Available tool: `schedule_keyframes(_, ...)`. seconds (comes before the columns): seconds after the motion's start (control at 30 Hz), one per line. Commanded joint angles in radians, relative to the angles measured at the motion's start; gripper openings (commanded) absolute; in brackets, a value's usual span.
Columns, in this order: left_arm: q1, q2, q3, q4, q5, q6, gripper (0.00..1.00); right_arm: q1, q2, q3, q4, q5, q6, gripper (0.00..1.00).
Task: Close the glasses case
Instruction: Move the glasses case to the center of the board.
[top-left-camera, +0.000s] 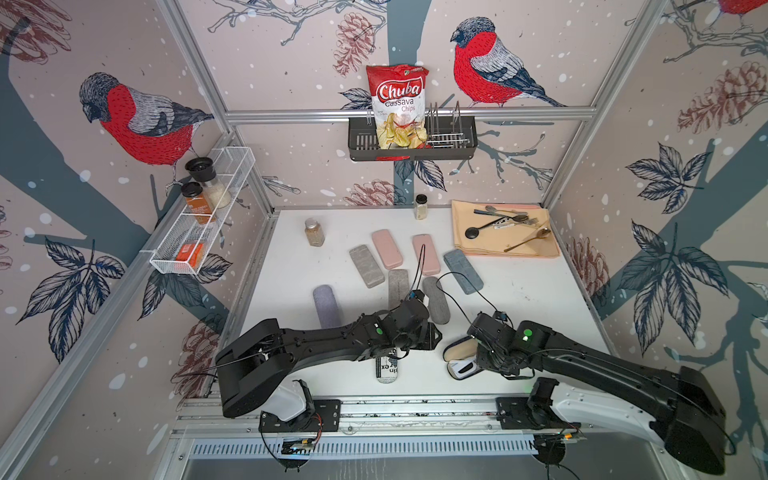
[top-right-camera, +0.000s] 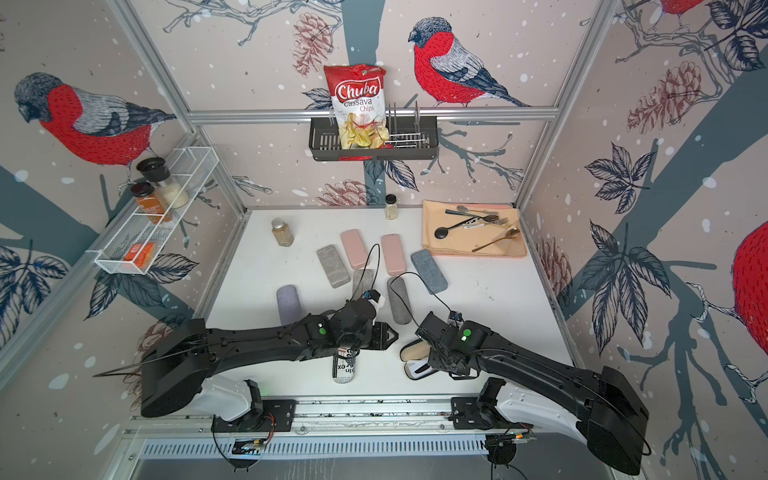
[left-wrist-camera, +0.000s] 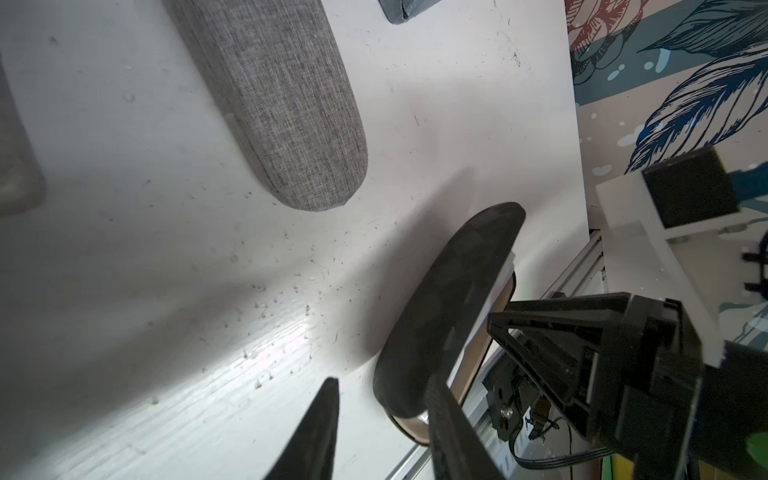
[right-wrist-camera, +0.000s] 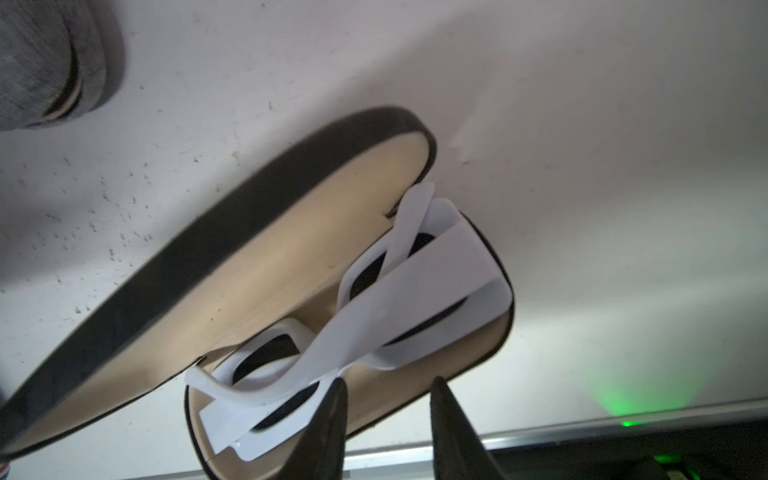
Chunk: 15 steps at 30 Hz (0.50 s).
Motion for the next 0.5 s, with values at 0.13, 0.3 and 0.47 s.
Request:
schedule_keyframes(0.13, -0.004, -0.031, -0.037, -0.007, 0.014, -0.006, 0.37, 0.013, 0.012, -0.023, 0.049, -0.020, 0.018, 0.38)
schedule_keyframes(0.3, -0.004, -0.010, -0.035, 0.019, 0.026, -0.010, 0.37, 0.032, 0.010, -0.040, 0.068, -0.026, 0.039, 0.38)
schedule_keyframes(0.47, -0.004, 0.006, -0.021, 0.023, 0.025, -0.007, 0.37, 0.048, 0.010, -0.070, 0.110, -0.041, 0.060, 0.38)
